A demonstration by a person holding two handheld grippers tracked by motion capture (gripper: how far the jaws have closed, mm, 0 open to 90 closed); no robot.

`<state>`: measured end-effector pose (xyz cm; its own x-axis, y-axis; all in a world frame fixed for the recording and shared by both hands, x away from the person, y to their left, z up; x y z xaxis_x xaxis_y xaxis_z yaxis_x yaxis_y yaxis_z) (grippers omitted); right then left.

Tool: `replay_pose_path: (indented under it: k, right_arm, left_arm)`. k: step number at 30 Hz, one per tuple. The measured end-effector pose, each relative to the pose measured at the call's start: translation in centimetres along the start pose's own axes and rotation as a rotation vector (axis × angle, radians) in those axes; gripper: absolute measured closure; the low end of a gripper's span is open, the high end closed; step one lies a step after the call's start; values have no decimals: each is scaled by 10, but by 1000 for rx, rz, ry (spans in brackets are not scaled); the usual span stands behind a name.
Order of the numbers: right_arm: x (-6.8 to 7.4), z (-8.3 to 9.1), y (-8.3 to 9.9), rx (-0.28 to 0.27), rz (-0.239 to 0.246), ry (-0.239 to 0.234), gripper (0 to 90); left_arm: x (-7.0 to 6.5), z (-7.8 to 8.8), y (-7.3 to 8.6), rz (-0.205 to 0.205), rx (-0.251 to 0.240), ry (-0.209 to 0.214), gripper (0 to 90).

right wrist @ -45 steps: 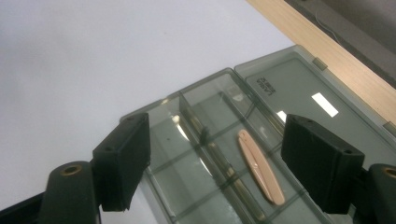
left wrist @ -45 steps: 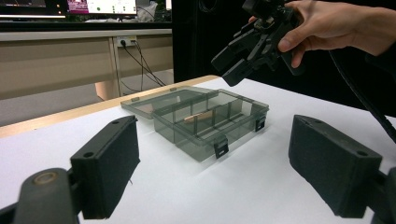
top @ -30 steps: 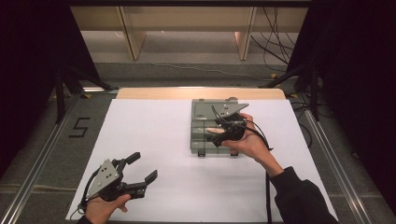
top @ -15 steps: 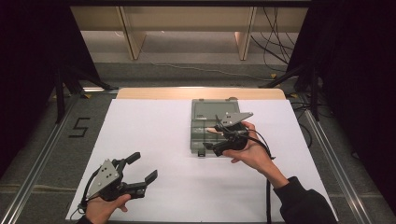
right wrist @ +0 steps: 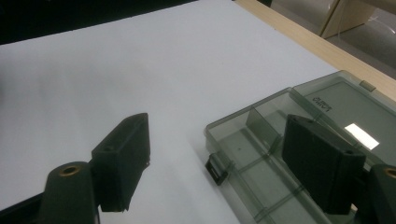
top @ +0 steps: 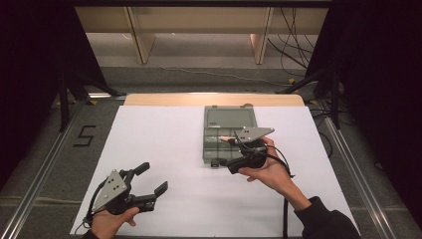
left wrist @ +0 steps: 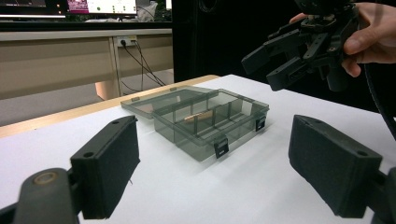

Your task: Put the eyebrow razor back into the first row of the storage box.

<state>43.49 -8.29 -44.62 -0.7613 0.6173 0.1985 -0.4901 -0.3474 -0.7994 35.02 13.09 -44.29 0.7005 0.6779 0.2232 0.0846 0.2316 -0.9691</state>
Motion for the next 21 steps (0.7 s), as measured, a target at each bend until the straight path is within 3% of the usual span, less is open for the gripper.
replay_pose_path:
  k: [12, 21]
  right_arm:
    - [8, 11, 15, -30, -37, -24, 248]
    - [11, 17, 15, -78, -49, -21, 248]
  left_arm:
    - [0, 0, 1, -6, 3, 3, 162]
    - [0, 0, 1, -5, 3, 3, 162]
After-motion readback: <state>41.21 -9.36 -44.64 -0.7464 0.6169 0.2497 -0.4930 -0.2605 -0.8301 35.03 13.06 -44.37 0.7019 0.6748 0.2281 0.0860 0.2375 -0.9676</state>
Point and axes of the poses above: each handheld gripper's, and its own axes: z roughly backward along the jaws, y roughly out of its underside, x roughly to its left, the point moved 10 cm from there along -z, roughly forward along the jaws, and after that the axes turned 15 degrees about -z, right-handed, at the moved point
